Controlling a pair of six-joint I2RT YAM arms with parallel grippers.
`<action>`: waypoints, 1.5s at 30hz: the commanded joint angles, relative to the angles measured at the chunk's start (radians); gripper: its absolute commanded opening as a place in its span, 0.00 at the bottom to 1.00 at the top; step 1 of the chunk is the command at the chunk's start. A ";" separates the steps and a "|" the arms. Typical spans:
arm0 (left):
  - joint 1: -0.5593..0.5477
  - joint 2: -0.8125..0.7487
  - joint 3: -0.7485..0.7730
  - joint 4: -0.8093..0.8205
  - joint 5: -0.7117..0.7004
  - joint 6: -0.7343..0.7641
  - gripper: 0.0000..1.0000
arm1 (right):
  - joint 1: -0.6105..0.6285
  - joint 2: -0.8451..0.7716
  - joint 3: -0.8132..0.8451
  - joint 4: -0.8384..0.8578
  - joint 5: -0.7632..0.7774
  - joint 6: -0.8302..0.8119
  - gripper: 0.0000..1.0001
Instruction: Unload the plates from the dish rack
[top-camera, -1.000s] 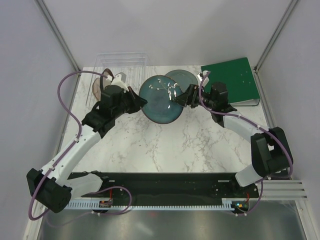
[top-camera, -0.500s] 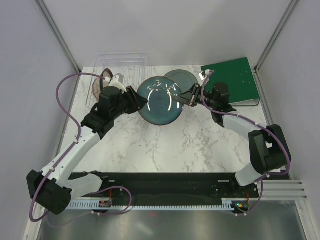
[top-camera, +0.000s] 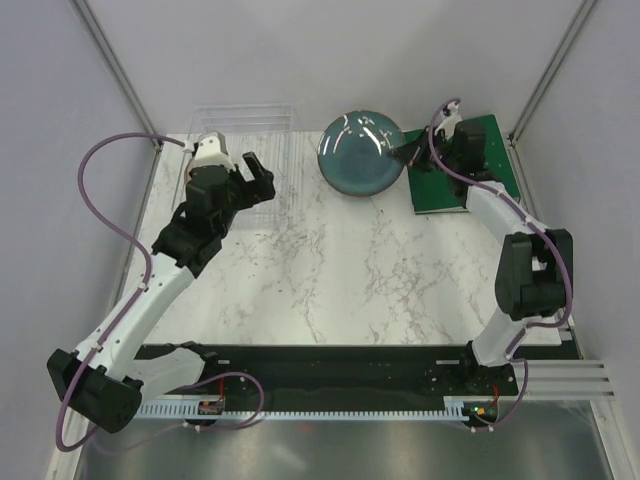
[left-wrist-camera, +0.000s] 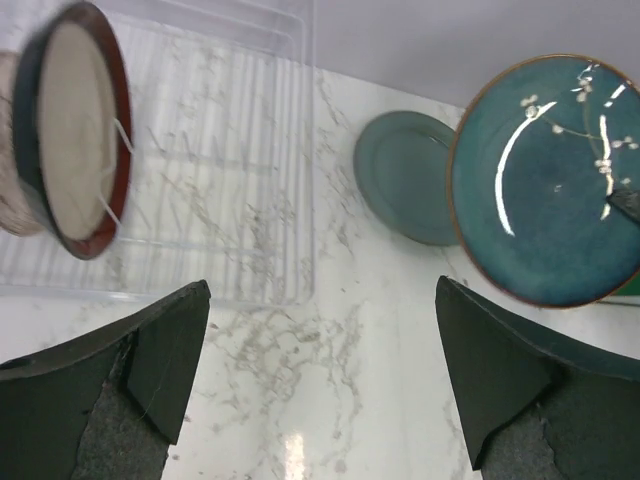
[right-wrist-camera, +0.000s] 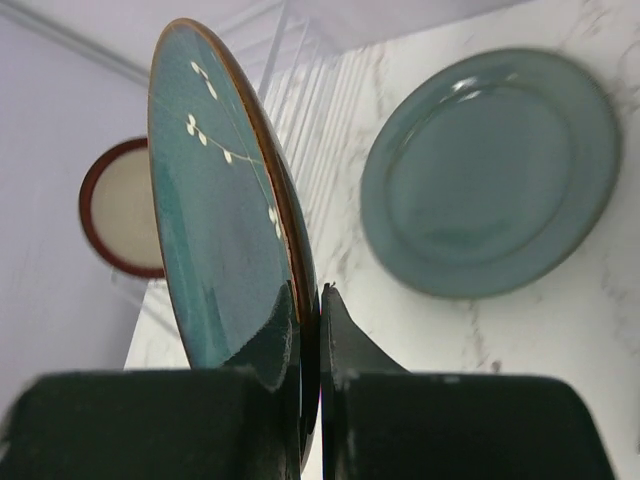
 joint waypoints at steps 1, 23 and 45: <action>0.005 0.013 0.074 0.061 -0.195 0.203 1.00 | -0.021 0.149 0.222 0.032 0.008 0.031 0.00; 0.183 0.320 0.147 0.185 -0.218 0.353 1.00 | -0.029 0.734 0.805 -0.141 0.036 0.059 0.00; 0.235 0.449 0.181 0.171 -0.225 0.381 1.00 | 0.060 0.558 0.773 -0.604 0.506 -0.335 0.83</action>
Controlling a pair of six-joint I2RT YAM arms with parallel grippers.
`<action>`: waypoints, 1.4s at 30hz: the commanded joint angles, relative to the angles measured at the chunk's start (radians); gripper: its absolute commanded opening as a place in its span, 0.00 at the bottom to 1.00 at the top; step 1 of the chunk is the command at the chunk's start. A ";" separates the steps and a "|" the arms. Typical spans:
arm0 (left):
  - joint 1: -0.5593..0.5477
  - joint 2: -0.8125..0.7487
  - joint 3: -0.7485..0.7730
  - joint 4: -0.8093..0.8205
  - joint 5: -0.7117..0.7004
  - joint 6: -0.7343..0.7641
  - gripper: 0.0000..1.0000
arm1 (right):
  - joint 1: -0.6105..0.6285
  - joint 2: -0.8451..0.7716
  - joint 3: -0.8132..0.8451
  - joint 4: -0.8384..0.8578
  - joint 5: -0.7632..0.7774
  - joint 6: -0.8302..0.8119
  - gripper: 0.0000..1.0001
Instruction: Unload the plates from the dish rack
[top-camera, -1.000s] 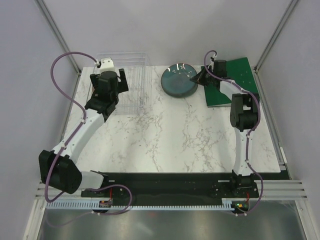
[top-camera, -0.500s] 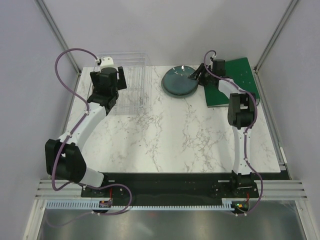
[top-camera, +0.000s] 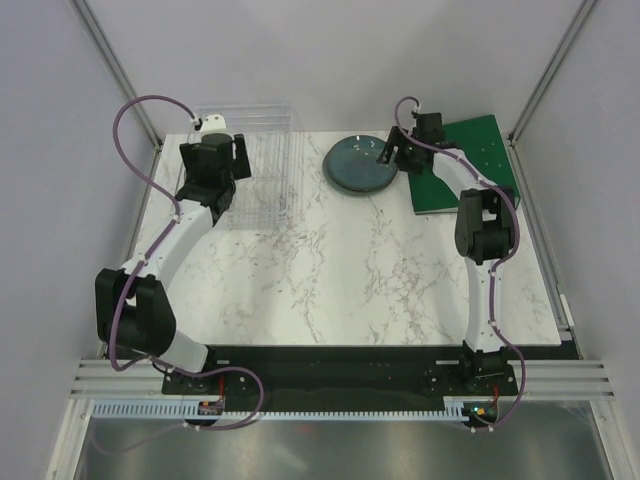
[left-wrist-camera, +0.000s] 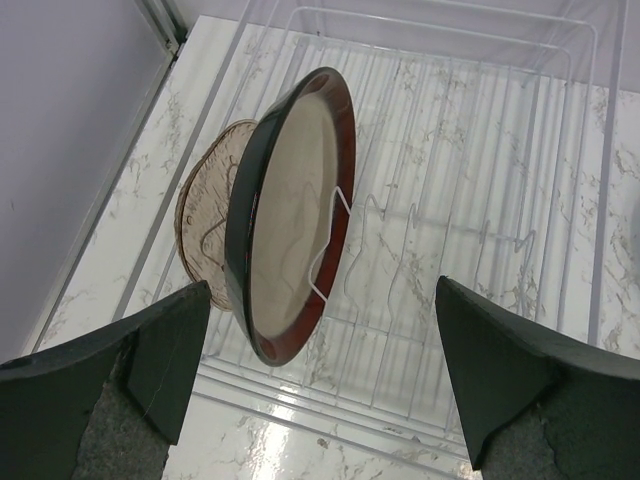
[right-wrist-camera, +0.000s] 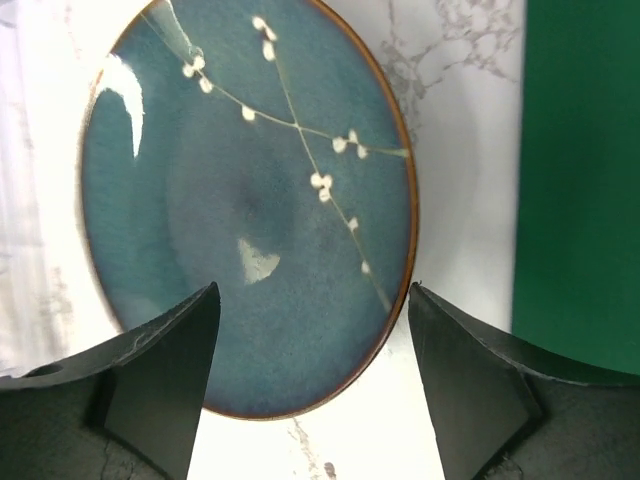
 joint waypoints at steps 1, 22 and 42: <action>0.015 0.065 0.056 0.028 -0.030 0.048 1.00 | 0.069 -0.100 0.087 -0.172 0.275 -0.201 0.84; 0.055 0.352 0.226 0.011 -0.317 0.109 0.06 | 0.098 -0.410 -0.206 -0.112 0.424 -0.247 0.85; 0.054 0.333 0.335 -0.004 -0.559 0.247 0.02 | 0.121 -0.559 -0.362 -0.085 0.402 -0.225 0.85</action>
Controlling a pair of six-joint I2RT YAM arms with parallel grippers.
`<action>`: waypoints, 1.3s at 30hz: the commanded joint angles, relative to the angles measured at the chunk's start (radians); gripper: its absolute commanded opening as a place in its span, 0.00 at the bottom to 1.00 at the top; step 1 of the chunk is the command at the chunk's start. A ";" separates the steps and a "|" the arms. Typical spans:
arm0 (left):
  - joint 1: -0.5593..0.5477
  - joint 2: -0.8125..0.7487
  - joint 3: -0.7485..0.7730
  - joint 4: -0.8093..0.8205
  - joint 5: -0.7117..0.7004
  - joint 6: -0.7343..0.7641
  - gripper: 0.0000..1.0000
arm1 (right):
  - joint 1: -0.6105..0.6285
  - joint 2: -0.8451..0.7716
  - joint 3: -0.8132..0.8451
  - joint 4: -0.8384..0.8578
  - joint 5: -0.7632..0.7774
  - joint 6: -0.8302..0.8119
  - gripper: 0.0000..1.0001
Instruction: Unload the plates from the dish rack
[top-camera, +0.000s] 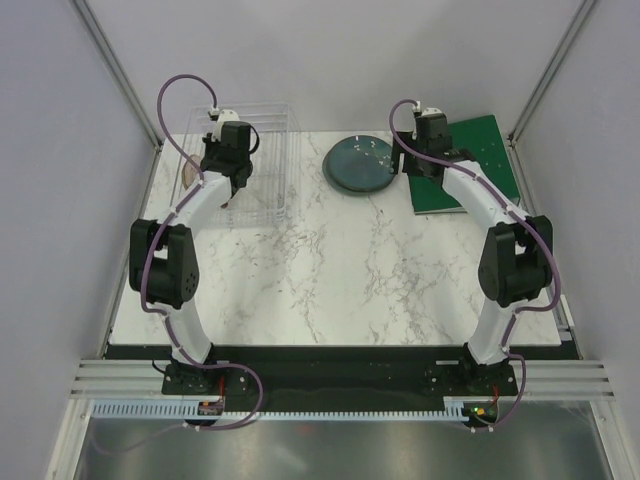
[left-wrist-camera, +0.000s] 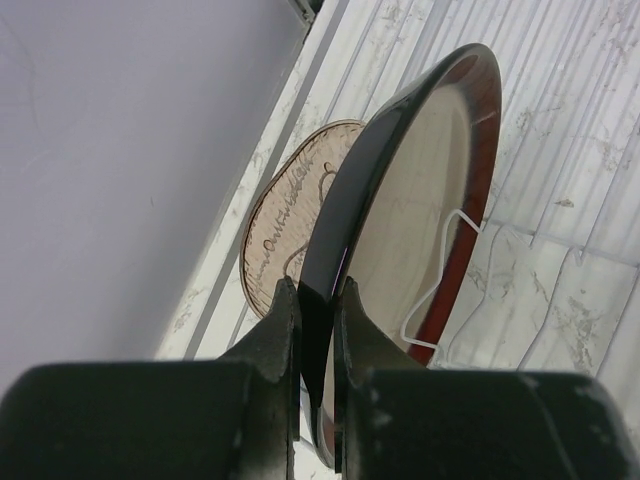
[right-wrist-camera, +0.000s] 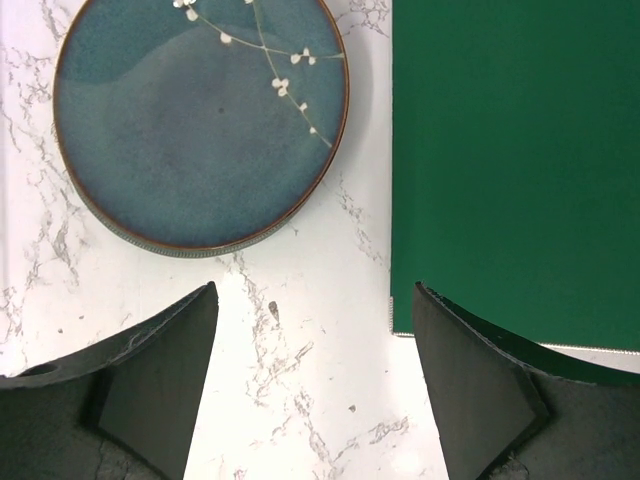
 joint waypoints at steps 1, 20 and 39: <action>0.031 -0.035 0.069 0.079 -0.262 0.093 0.02 | 0.008 -0.081 -0.022 0.029 -0.004 0.005 0.85; 0.034 -0.095 0.068 0.202 -0.282 0.263 0.02 | 0.010 -0.122 -0.091 0.047 -0.044 0.006 0.86; 0.025 -0.239 0.165 0.204 -0.274 0.371 0.02 | 0.010 -0.133 -0.149 0.090 -0.107 0.029 0.87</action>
